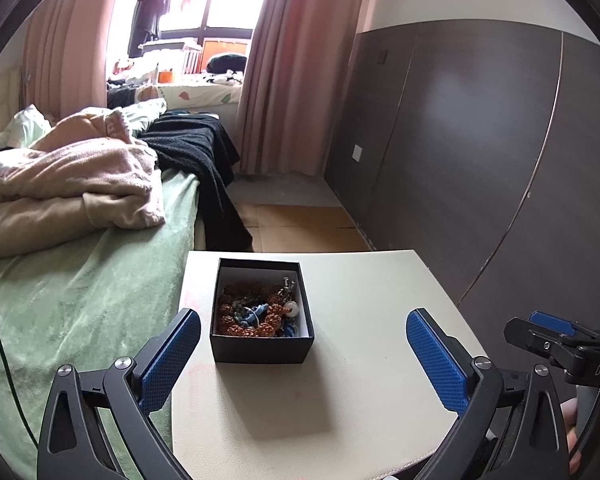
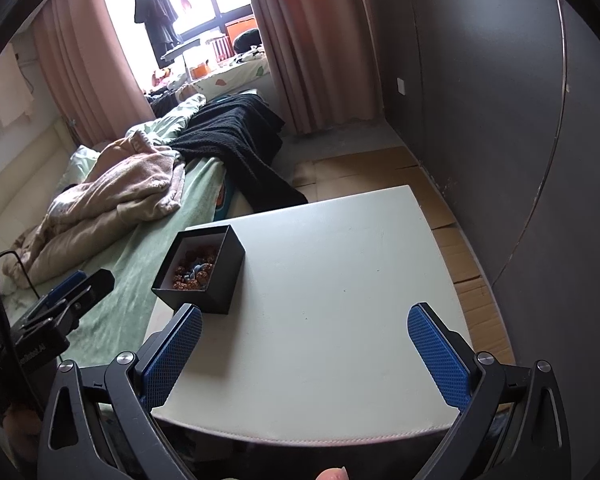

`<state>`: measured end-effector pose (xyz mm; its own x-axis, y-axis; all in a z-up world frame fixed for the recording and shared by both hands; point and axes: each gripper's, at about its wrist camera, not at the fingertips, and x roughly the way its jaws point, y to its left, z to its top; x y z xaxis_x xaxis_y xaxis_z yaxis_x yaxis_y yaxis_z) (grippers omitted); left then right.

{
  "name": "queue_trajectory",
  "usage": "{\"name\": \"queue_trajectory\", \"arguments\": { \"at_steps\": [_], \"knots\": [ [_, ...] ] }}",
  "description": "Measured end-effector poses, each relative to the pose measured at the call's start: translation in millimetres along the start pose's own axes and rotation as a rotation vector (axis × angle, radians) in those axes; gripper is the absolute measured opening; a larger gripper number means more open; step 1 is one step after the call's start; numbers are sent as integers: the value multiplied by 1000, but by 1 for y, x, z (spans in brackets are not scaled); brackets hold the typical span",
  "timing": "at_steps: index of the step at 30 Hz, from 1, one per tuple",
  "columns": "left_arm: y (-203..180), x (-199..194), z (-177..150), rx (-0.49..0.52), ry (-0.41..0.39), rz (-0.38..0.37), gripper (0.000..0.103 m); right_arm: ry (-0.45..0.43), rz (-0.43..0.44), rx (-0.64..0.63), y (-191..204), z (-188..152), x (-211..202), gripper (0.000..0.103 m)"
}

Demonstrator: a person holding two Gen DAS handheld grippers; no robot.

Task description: Organize jewelry

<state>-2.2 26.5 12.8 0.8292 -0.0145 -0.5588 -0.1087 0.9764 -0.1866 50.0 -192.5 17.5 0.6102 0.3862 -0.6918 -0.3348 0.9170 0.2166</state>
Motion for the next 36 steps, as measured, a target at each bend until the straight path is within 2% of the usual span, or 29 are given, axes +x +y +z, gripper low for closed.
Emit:
{"name": "queue_trajectory", "arguments": {
  "at_steps": [11,29,36],
  "knots": [
    [5,2,2,-33,13,-7,102,-2,-3,-5,1,0,-1,103],
    [-5,2,0,12,1,-6,102,-31,-4,-39,5,5,-12,103],
    [-11,3,-1,32,0,-6,102,-40,-13,-11,-4,7,-14,103]
  ]
}}
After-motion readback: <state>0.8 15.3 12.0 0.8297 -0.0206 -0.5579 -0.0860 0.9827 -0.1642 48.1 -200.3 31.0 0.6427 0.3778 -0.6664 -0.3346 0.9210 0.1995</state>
